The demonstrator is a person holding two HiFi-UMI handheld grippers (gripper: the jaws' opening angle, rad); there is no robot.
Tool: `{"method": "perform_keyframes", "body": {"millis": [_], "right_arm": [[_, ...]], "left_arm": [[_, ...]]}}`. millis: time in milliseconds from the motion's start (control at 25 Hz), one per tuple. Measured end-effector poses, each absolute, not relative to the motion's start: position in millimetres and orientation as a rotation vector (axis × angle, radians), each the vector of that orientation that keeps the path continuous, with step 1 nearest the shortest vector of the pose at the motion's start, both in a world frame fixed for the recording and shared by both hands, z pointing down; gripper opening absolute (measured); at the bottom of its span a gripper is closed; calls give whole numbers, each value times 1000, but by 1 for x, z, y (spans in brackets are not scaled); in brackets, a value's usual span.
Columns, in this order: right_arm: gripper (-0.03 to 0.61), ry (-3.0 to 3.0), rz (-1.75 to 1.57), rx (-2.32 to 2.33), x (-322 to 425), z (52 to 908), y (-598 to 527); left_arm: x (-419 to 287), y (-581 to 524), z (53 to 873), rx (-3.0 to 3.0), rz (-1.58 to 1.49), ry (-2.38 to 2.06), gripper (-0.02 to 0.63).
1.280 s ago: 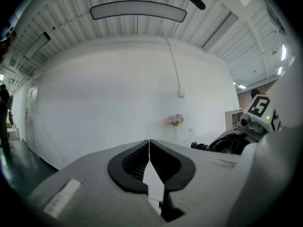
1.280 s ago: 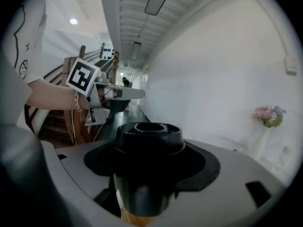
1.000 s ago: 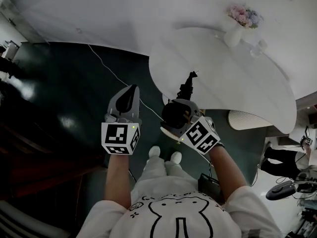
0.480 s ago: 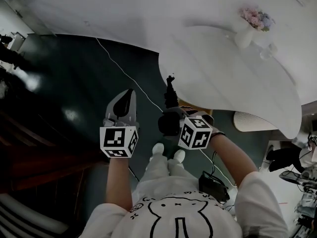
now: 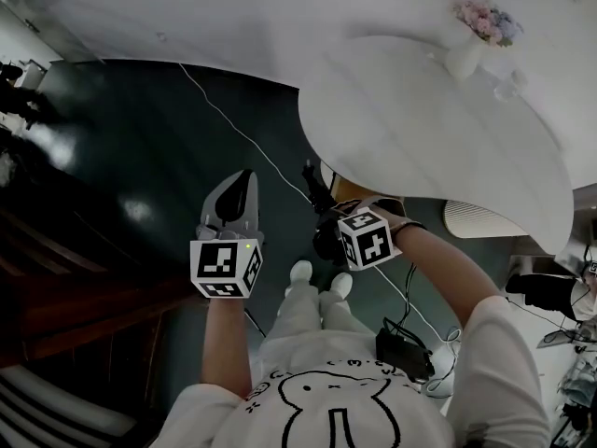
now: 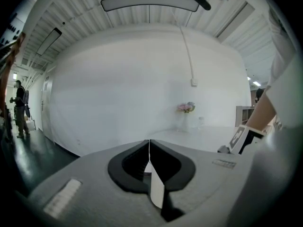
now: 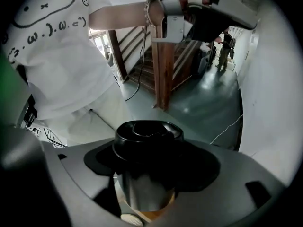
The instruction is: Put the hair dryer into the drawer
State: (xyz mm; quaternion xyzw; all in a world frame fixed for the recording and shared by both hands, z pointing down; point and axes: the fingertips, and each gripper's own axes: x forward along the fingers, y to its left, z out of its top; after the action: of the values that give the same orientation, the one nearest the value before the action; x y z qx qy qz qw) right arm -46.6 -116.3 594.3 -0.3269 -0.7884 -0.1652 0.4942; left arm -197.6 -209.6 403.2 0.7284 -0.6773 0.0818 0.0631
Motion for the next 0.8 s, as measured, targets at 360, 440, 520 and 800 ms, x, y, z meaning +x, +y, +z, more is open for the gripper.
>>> {"method": "perform_keyframes", "body": {"millis": [360,440,520,800], "right_arm": [[351,-1877,-267,-754,-26,628,-125],[351,-1878,-232,-726,-20,635,-130],[351,-1883,-193,-693,-12,641,-136],[351,-1879,-107,-575,10,656,-155]], "left_arm": [[-197,-210,419,2179,284,-2021,17],[-195,-211,423,2174,290,-2012,17],[-191,-213,427,2175,299,-2000,17],[-181,-221,431,2196,316,-1969,17]]}}
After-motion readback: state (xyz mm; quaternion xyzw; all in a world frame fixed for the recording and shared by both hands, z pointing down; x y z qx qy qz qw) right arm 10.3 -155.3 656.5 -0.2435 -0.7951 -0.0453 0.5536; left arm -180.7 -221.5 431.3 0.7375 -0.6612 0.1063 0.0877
